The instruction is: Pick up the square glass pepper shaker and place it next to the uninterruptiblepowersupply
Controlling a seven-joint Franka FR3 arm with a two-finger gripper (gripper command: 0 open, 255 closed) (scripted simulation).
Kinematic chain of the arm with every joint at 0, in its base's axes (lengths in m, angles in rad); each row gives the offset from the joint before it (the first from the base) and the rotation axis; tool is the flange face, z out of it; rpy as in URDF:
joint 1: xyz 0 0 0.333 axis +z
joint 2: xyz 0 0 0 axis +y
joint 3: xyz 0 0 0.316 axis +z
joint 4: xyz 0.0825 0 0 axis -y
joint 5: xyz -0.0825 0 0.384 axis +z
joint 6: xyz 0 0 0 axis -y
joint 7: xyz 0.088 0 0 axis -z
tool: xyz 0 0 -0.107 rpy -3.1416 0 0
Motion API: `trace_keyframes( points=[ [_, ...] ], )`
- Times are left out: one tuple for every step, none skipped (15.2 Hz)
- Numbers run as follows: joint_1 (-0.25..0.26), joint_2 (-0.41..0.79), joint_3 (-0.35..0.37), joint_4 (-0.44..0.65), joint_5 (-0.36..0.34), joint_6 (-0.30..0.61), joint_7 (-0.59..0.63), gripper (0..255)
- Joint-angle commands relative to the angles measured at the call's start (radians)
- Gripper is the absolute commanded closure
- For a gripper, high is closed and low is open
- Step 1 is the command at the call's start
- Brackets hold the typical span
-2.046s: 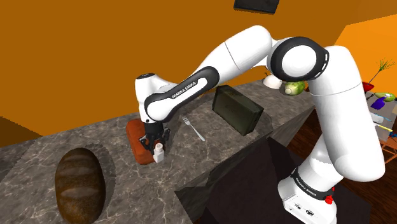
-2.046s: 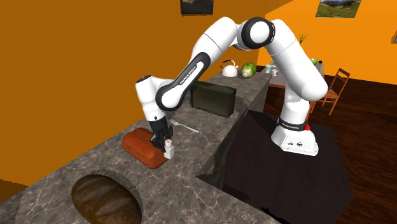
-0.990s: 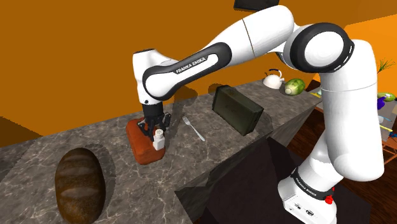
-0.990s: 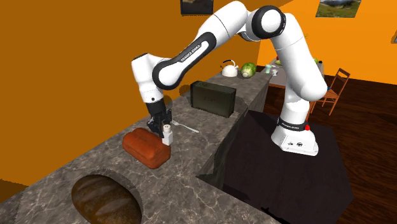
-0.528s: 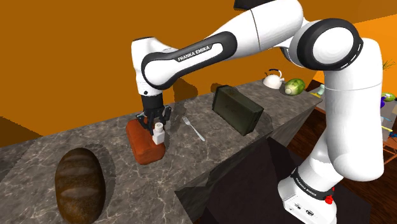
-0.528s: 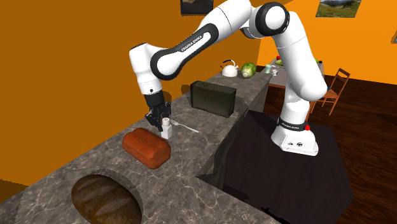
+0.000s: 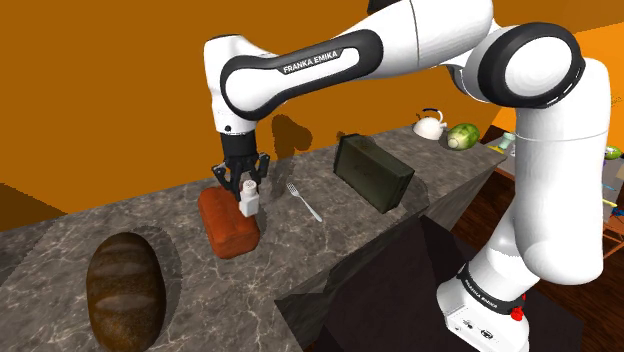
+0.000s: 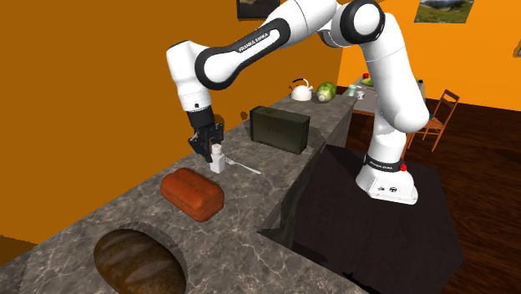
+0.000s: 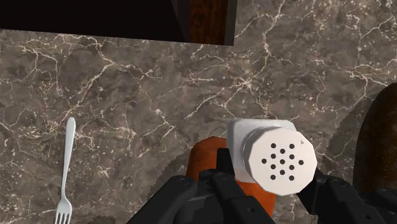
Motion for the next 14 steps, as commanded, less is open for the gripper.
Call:
trace_keyframes(
  points=[
    [-0.001,-0.013,0.002,0.011,0.004,-0.023,0.0,255],
    [-0.002,-0.017,0.003,0.018,0.005,-0.035,0.0,255],
    [-0.002,-0.021,0.004,0.026,0.006,-0.046,0.0,255],
    [-0.002,-0.025,0.005,0.033,0.008,-0.058,0.001,255],
    [-0.002,-0.029,0.005,0.042,0.009,-0.069,0.001,255],
    [-0.002,-0.032,0.006,0.05,0.01,-0.081,0.001,255],
    [-0.002,-0.036,0.007,0.059,0.011,-0.093,0.002,255],
    [-0.002,-0.039,0.007,0.068,0.012,-0.105,0.002,255],
    [-0.002,-0.042,0.008,0.076,0.013,-0.116,0.002,255],
    [-0.021,-0.07,0.005,0.035,0.02,-0.104,-0.018,255],
    [-0.04,-0.098,0.002,-0.004,0.027,-0.093,-0.039,255],
    [-0.059,-0.124,-0.002,-0.041,0.033,-0.083,-0.06,255],
    [-0.076,-0.15,-0.006,-0.076,0.039,-0.074,-0.081,255],
    [-0.093,-0.174,-0.011,-0.109,0.045,-0.066,-0.103,255]
  ],
)
